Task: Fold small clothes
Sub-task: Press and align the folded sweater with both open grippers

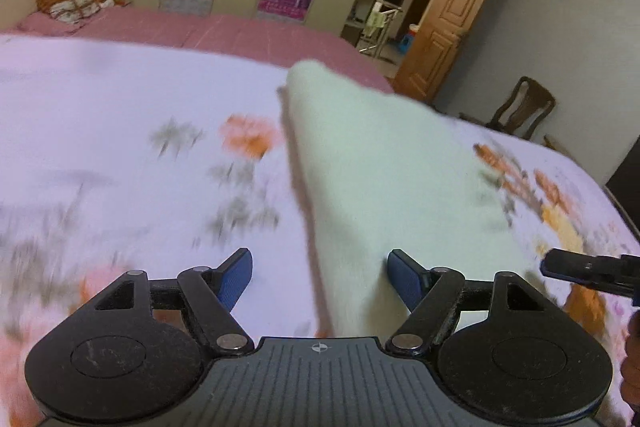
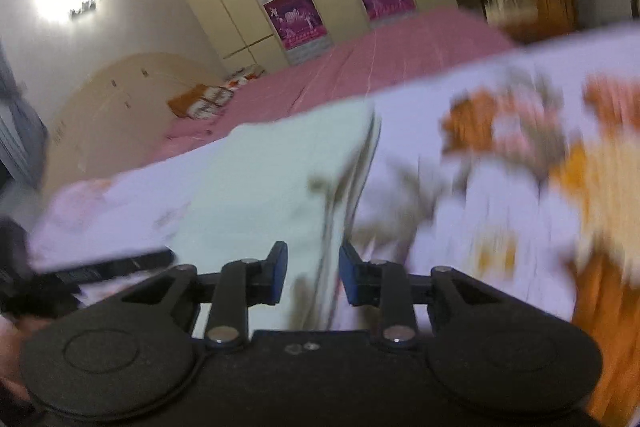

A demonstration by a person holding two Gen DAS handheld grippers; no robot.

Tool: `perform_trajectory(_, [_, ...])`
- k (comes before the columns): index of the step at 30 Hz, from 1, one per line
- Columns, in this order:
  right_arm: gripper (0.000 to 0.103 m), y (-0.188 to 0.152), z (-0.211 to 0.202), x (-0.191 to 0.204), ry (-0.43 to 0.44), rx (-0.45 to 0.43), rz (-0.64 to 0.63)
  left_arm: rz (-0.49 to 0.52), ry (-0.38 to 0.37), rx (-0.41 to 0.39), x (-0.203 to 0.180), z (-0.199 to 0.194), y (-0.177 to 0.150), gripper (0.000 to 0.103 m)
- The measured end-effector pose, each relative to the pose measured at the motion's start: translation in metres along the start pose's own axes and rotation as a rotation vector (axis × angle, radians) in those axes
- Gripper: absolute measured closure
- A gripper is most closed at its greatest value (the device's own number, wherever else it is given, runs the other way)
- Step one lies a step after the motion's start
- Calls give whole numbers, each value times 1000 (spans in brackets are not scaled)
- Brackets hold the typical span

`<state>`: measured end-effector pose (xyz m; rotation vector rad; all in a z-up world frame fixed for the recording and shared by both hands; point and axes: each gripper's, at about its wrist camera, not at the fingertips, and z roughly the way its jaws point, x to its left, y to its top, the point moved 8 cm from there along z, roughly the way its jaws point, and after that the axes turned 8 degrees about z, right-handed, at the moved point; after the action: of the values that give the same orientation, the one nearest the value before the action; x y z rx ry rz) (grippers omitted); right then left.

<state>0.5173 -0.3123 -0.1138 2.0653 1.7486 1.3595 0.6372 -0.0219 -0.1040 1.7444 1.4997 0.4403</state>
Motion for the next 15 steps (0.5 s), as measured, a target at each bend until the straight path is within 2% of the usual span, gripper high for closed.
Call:
perform_trajectory(3, [77,-12,1,0,16,3,43,53,36,-2,-6,-2,-3,28])
perform_trajectory(8, [79,-19,18,4,22,27,15,44,43,15,-9,-5,-1,28])
perform_trajectory(9, [81,-19,21,5,15,29,7,51,44,18,-8,-5,-5,28])
perform_trajectory(11, [95,-24,24,7,1,41,-27,71,48,25,-9,-7,-9,28])
perform_trajectory(15, [97,-33,14,8,-27,44,-72,91,52,40,-12,-11,-14,28])
